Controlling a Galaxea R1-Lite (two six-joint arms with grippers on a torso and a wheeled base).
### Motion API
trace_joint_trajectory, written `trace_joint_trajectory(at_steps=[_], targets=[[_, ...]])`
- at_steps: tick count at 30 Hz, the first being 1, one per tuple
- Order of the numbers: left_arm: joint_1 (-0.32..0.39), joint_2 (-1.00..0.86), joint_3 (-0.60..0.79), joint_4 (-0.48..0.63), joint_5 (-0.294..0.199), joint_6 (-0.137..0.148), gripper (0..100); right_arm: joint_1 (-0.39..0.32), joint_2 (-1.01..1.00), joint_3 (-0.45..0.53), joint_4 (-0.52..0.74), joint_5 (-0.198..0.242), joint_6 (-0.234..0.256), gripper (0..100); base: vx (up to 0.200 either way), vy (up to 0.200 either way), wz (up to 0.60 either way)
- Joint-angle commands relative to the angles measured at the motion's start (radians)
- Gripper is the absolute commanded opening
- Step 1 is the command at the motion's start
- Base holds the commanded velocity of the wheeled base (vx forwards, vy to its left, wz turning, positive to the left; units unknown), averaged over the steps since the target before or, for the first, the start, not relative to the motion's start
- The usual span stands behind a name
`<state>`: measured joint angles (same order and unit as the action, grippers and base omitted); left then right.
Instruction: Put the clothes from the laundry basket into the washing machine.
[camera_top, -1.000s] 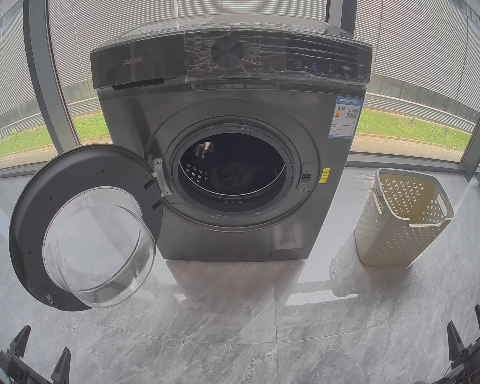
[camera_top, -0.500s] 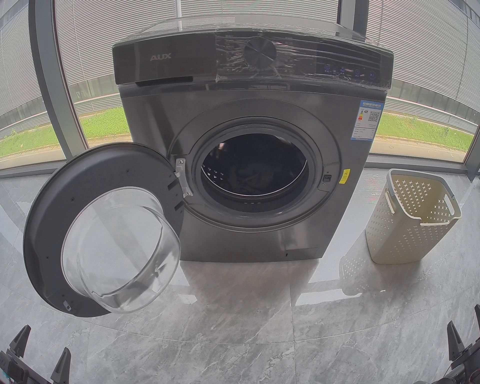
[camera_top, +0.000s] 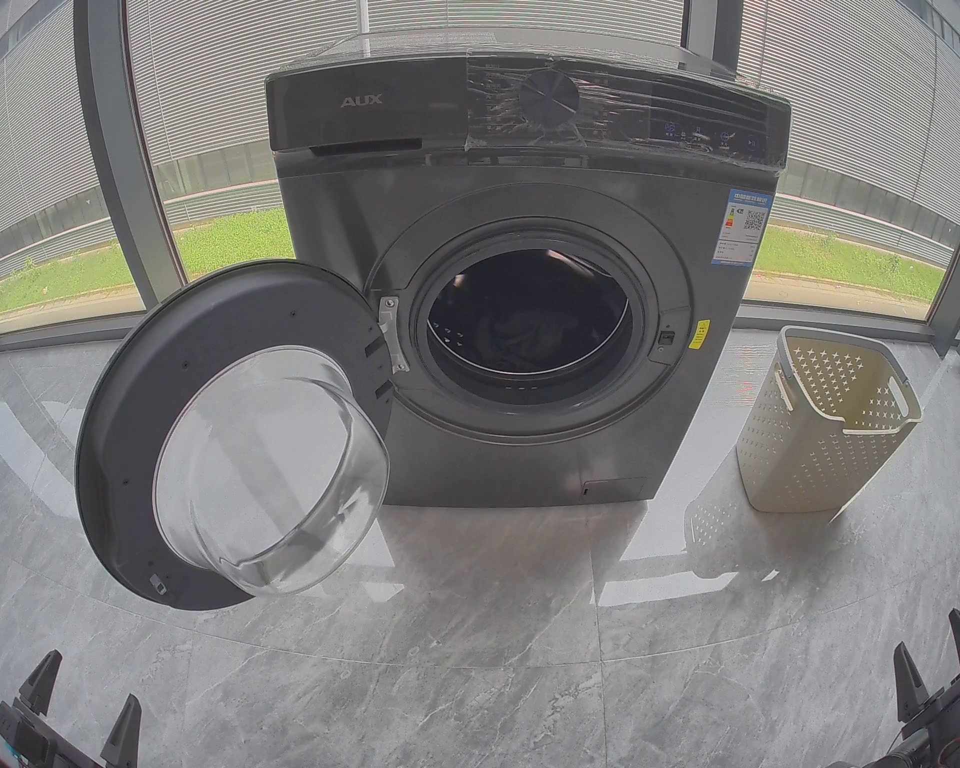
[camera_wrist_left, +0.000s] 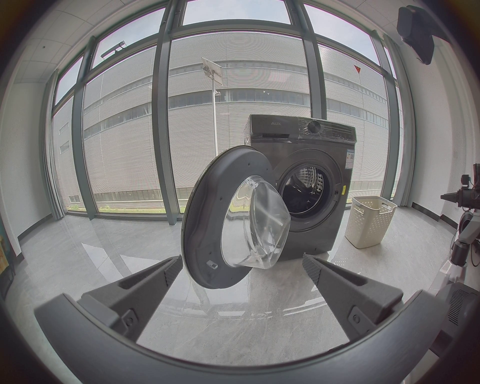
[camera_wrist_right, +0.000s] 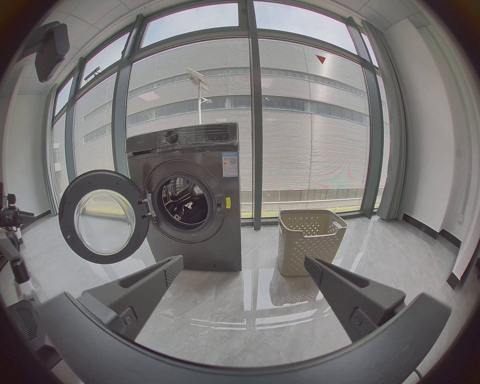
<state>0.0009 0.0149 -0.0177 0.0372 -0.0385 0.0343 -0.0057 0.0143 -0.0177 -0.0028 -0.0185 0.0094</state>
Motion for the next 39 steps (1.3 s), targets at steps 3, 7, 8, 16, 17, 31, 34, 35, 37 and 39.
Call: trace_joint_trajectory(at_steps=[3,7,8,16,17,31,34,35,37,39], targets=[[-0.001,-0.015,0.016,0.000,0.000,0.001,100,0.000,-0.011,0.018,0.000,0.000,0.000,100,0.000,0.067,0.00],[-0.001,-0.015,0.016,0.000,0.000,-0.001,100,0.000,-0.011,0.018,0.000,0.000,0.000,100,0.000,0.200,0.00],[-0.001,-0.015,0.016,0.000,0.000,-0.001,100,0.001,-0.011,0.018,0.000,0.000,0.000,100,0.000,0.200,0.00],[-0.001,-0.015,0.016,0.000,0.000,-0.007,100,0.001,-0.011,0.018,0.000,0.000,-0.002,100,0.000,0.200,0.00],[0.001,-0.015,0.016,0.000,0.000,-0.007,100,0.000,-0.011,0.018,0.000,0.000,-0.002,100,0.000,0.200,0.00],[0.001,-0.015,0.018,0.001,0.002,0.015,100,0.001,-0.011,0.018,0.000,0.000,-0.002,100,0.000,0.129,0.00],[0.001,-0.015,0.018,0.001,0.000,0.010,100,0.001,-0.011,0.018,0.000,0.000,-0.002,100,0.000,0.000,0.00],[0.001,-0.015,0.018,0.001,0.000,0.010,100,0.000,-0.013,0.018,0.000,0.000,-0.002,100,0.000,0.000,0.00],[0.002,-0.015,0.018,0.001,-0.008,0.018,100,0.000,-0.013,0.018,0.000,0.000,-0.002,100,0.000,0.000,0.00],[0.002,-0.015,0.018,0.000,-0.009,0.027,100,0.000,-0.011,0.018,0.000,0.000,-0.002,100,0.000,0.000,0.00]])
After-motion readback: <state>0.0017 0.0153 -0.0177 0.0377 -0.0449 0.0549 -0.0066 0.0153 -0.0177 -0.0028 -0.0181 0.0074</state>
